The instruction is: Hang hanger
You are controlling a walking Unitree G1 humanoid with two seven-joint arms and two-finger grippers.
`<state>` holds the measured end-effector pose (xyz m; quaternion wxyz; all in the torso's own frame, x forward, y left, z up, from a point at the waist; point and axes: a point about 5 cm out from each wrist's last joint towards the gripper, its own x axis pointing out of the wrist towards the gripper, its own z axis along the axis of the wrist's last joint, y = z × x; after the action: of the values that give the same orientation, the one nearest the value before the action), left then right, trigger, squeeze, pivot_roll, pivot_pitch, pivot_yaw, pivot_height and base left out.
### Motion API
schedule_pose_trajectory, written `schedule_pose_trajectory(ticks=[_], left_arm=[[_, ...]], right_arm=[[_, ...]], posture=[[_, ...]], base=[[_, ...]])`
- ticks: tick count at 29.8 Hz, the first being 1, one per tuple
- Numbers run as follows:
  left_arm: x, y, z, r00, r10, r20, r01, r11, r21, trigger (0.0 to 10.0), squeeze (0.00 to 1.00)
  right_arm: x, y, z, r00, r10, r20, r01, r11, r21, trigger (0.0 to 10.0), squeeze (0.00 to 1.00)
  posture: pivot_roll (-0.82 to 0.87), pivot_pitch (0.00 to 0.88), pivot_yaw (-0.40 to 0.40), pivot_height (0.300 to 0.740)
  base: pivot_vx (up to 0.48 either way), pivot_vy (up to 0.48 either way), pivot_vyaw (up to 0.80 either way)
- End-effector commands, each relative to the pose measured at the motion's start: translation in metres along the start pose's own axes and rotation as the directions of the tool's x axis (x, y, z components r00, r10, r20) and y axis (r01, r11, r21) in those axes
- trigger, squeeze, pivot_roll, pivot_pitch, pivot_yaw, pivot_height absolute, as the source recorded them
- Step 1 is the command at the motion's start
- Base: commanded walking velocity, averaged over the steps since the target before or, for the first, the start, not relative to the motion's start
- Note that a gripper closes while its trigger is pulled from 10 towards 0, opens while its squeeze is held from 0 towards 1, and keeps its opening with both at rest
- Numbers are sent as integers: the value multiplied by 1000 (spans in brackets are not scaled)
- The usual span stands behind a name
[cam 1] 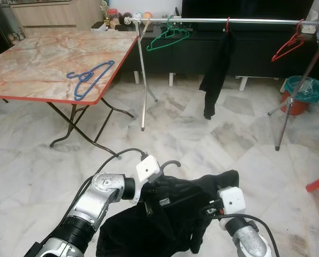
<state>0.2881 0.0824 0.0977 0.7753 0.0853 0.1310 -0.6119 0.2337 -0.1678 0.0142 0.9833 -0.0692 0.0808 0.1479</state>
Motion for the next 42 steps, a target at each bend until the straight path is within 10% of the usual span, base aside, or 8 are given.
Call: schedule_pose_trajectory(ticks=[1,23,35,42], left_arm=[[-2,-1,-6,1000,-14,-28,14,1000,5,10000,0],[-11,1,-29,987,-10,-162,18,999,48,10000,0],[-27,19,-66,890,225,-397,-105,948,302,10000,0],[-35,23,-55,931,201,-304,-115,954,278,10000,0]], right_arm=[[3,1,9,999,8,32,-7,1000,-16,0,0],[2,-1,-6,998,37,-50,-39,998,-40,0,0],[3,1,-4,994,83,-74,-87,994,-59,0,0],[-1,1,-8,984,127,-126,-138,988,-77,0,0]], posture=[[-39,11,48,740],[-40,14,48,740],[-44,15,48,740],[-47,18,44,740]], base=[[0,0,0],[0,0,0],[0,0,0],[0,0,0]])
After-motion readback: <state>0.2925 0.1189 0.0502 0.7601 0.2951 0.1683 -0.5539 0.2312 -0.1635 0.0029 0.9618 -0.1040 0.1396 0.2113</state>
